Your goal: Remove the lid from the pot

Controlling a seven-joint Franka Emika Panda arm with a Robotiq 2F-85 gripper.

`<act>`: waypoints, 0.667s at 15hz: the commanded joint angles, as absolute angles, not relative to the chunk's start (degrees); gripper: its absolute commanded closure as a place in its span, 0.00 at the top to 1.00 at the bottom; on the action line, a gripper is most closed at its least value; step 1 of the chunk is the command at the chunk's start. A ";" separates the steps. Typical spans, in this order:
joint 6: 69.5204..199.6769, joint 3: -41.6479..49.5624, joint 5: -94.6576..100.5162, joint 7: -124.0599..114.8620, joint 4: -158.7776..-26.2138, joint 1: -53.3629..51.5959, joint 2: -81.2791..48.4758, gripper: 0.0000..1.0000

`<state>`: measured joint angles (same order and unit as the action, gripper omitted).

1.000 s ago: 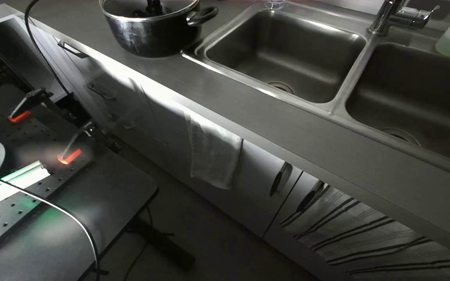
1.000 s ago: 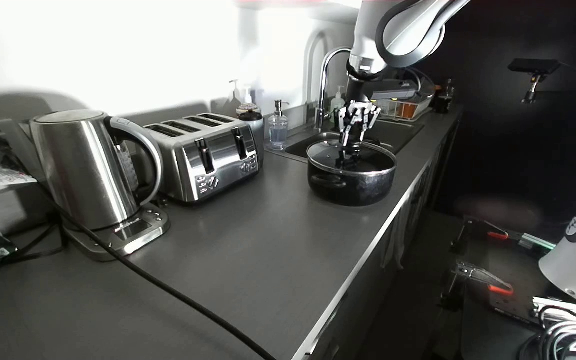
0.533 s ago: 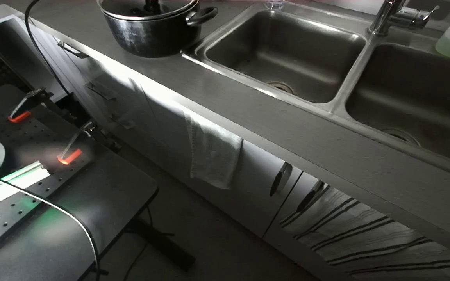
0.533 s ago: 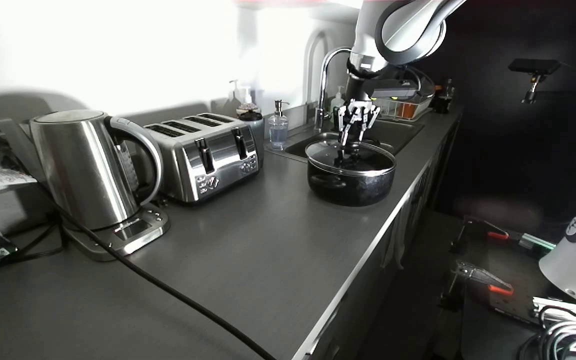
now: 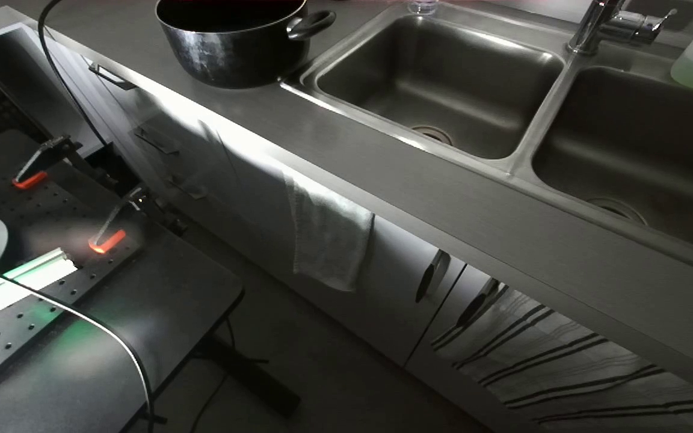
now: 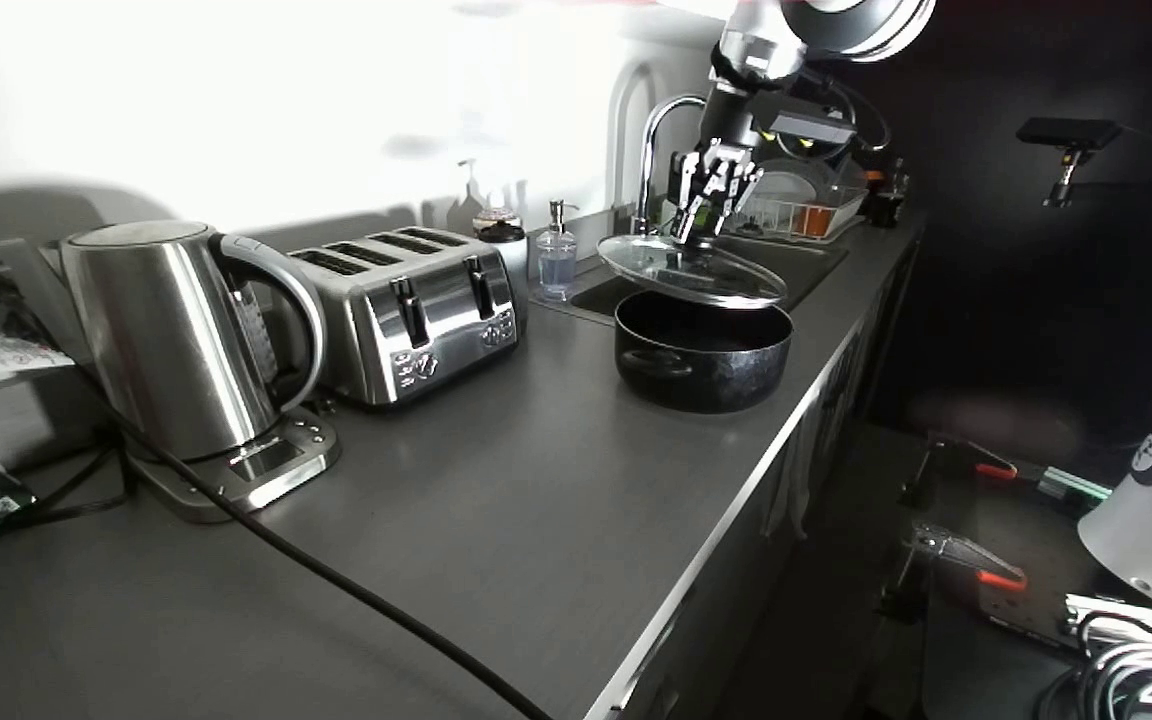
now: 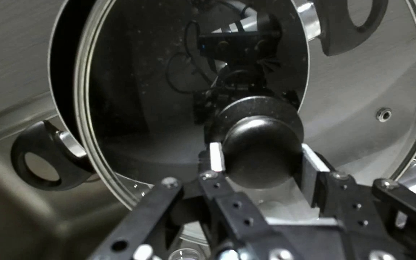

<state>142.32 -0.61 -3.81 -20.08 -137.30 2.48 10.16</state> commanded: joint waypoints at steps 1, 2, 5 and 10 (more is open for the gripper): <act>140.80 -1.59 -4.74 -17.30 -139.09 0.78 15.88 0.25; 140.93 -2.27 -4.14 -17.34 -139.32 0.36 16.47 0.25; 140.99 -5.31 -2.51 -17.87 -139.99 -1.60 17.46 0.25; 141.71 -11.90 -0.49 -18.35 -140.53 -6.42 17.57 0.25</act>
<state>141.44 -9.07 -2.07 -18.36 -139.86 -4.18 15.51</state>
